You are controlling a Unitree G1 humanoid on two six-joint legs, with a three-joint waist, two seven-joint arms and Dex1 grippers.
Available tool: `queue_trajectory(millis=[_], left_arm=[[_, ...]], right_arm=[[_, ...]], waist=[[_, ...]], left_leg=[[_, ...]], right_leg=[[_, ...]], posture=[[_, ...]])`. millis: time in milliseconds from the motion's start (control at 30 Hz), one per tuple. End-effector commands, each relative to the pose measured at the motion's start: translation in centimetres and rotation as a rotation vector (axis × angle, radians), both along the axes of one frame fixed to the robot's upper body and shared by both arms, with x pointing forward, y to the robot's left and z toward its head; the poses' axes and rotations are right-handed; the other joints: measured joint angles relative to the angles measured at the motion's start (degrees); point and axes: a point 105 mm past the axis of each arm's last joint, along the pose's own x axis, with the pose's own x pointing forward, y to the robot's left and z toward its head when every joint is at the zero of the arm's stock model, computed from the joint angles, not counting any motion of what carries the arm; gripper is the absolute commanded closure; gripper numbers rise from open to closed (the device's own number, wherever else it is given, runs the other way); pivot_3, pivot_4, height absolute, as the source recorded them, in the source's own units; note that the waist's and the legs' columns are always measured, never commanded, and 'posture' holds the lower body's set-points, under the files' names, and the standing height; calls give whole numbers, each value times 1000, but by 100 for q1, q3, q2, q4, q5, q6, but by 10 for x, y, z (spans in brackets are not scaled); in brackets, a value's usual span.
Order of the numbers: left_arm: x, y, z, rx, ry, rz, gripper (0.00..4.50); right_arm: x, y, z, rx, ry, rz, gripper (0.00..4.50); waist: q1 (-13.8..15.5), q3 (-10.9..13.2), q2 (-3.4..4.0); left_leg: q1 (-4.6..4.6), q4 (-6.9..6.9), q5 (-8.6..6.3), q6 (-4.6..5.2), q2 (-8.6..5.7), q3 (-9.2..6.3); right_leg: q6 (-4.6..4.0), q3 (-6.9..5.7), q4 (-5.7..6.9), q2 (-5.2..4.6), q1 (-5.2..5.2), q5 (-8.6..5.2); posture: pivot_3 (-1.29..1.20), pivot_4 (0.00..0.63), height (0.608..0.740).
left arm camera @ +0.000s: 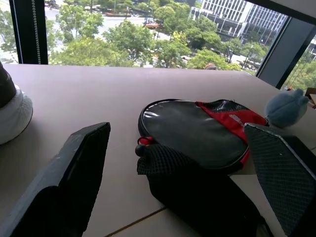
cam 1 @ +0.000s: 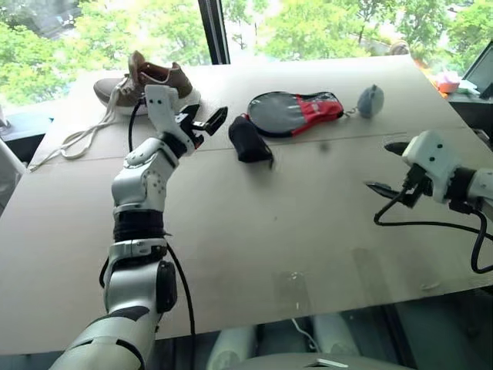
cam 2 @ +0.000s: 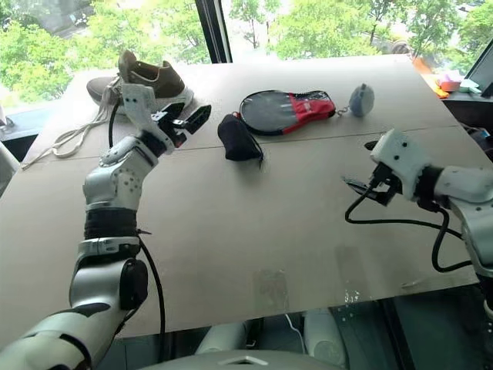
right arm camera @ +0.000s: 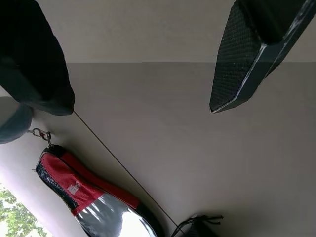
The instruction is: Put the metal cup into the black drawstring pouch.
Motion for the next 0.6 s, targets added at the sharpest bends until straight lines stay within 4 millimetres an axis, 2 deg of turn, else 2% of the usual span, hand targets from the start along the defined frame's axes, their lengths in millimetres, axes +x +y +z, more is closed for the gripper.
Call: queue_trajectory(millis=[33, 100, 233, 300, 400, 500, 600], left_arm=[[-29, 5, -26, 160, 54, -38, 0], [-49, 10, -53, 254, 112, -49, 0], [-79, 13, -81, 321, 166, -73, 0], [-99, 14, -96, 381, 178, -115, 0], [-116, 7, -98, 351, 164, -173, 0], [-124, 2, -96, 342, 151, -214, 0], [-127, 0, -92, 301, 157, -229, 0]], right_arm=[[-6, -20, 5, 148, -78, -58, 59], [-11, -35, -7, 231, -77, -105, 59], [-25, -55, -26, 355, -90, -126, 59], [-33, -68, -48, 382, -43, -148, 59], [-40, -74, -64, 392, -2, -125, 59], [-47, -73, -69, 437, 55, -52, 59], [-50, -69, -66, 461, 41, 8, 59]], waist=[[24, -1, -2], [79, -1, -3], [230, 2, 3], [251, 6, 17], [260, 11, 35], [246, 8, 55], [234, 8, 56]], left_leg=[[2, 0, 0, 0, 0, -1], [3, 3, 0, 0, 1, -3], [13, 8, -1, 1, 1, -4], [88, -17, -8, 8, 1, 2], [171, -70, -28, 40, 8, 5], [179, -81, -28, 41, 11, 14], [179, -87, -28, 41, 27, 11]], right_leg=[[-1, 16, 2, 1, 0, 0], [-6, 20, -1, 3, 3, 4], [-5, 18, -10, 3, 17, 20], [-6, 23, -33, 1, 89, 20], [-9, 24, -100, 2, 174, 24], [-10, 31, -99, 3, 172, 26], [-16, 26, -100, 15, 171, 29]], posture=[[0, 150, 740], [0, 150, 740], [0, 150, 740], [0, 150, 740], [0, 150, 740], [0, 150, 740], [0, 150, 740]])
